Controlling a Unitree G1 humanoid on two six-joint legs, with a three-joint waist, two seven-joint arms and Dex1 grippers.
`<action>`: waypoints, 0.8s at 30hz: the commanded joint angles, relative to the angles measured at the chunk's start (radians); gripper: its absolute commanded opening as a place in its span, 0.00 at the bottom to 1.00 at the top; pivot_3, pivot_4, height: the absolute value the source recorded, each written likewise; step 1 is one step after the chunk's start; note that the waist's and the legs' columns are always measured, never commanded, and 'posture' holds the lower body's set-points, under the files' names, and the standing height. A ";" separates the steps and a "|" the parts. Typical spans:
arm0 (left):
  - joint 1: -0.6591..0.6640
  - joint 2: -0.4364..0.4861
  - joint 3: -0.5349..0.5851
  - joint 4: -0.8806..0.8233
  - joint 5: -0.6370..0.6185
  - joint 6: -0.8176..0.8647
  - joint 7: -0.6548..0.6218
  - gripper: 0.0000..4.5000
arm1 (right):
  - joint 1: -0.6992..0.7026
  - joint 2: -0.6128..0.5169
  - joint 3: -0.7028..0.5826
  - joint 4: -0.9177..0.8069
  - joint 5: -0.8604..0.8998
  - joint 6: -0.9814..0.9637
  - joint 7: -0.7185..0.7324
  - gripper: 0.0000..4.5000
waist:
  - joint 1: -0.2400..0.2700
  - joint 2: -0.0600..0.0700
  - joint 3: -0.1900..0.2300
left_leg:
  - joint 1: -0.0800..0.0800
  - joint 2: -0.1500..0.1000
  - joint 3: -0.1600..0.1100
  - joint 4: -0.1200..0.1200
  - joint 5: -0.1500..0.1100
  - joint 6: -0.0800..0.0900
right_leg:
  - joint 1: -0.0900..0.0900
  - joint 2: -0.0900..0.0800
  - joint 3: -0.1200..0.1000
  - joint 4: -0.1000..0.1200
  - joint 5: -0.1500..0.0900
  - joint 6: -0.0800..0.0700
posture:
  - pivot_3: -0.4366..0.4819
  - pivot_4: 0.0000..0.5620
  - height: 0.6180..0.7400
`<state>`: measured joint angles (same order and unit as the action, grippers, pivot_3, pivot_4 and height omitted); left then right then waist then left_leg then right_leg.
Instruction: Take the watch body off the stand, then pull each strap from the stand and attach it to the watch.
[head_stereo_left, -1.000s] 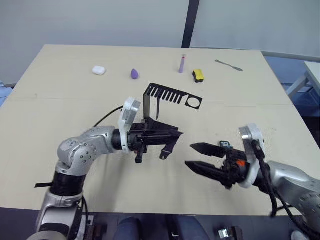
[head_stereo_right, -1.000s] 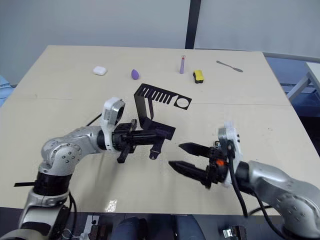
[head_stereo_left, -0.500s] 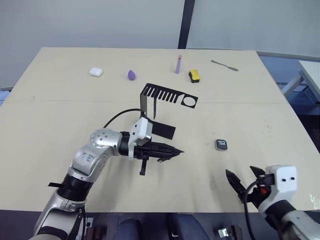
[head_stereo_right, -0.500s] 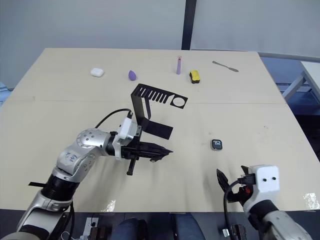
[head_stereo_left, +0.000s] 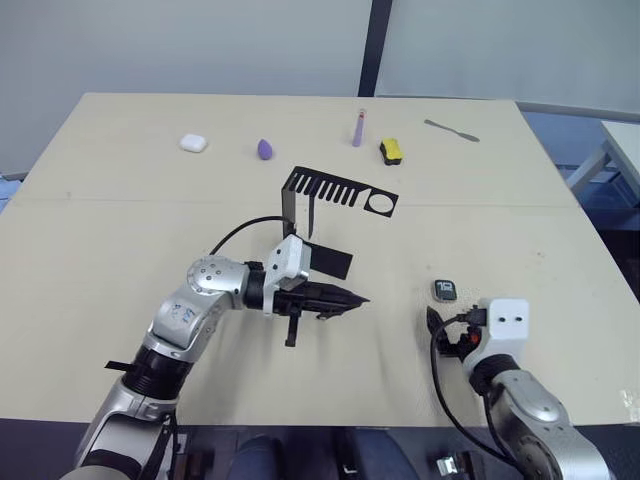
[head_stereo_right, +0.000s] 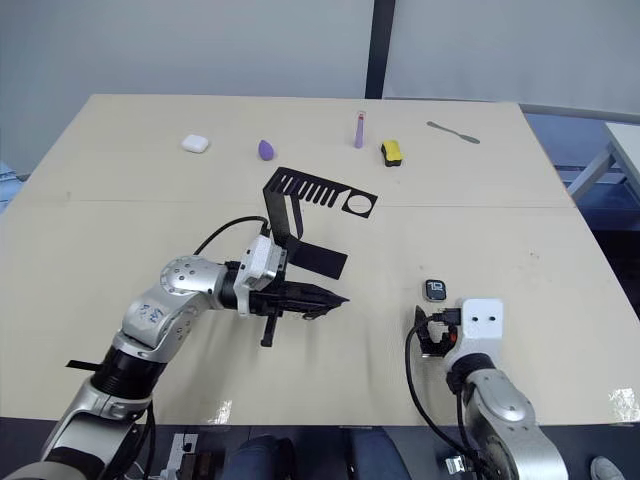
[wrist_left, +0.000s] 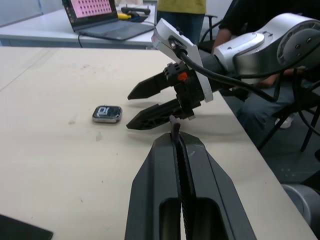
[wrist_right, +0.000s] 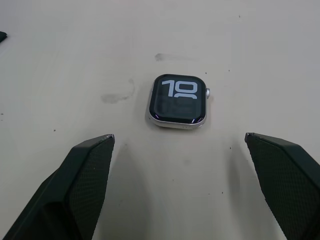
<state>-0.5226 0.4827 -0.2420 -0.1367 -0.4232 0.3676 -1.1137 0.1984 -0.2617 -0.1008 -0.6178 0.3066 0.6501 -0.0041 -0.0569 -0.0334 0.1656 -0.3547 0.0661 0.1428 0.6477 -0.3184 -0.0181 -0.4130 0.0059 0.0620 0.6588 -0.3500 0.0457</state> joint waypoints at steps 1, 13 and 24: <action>-0.007 0.007 0.011 -0.015 0.010 -0.008 0.001 0.00 | -0.036 0.023 0.006 0.015 -0.039 -0.017 -0.020 0.99 | 0.000 0.000 0.000 | 0.000 0.000 0.000 0.000 0.000 0.000 | 0.000 0.000 0.000 0.000 0.000 0.000 | 0.48 0.27 1.00; -0.012 0.002 0.015 -0.015 0.010 0.004 0.014 0.00 | -0.108 0.137 -0.002 0.102 -0.135 0.010 -0.100 0.99 | -0.002 0.000 0.000 | 0.000 0.000 0.000 0.001 0.000 0.000 | 0.000 0.000 0.000 0.001 0.000 0.000 | 0.48 0.27 1.00; -0.004 -0.005 0.006 -0.050 0.007 0.026 0.026 0.00 | -0.104 0.152 -0.004 0.116 -0.154 -0.008 -0.084 0.59 | -0.001 0.000 0.000 | 0.000 0.000 0.000 0.002 0.000 0.000 | 0.000 0.000 0.000 0.002 0.000 0.000 | 0.48 0.27 1.00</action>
<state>-0.5226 0.4815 -0.2412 -0.1455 -0.4151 0.3958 -1.0930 0.0843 -0.1123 -0.0914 -0.5112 0.1680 0.6349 -0.0833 -0.0582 -0.0333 0.1654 -0.3542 0.0660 0.1431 0.6495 -0.3183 -0.0181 -0.4127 0.0056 0.0619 0.6609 -0.3500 0.0457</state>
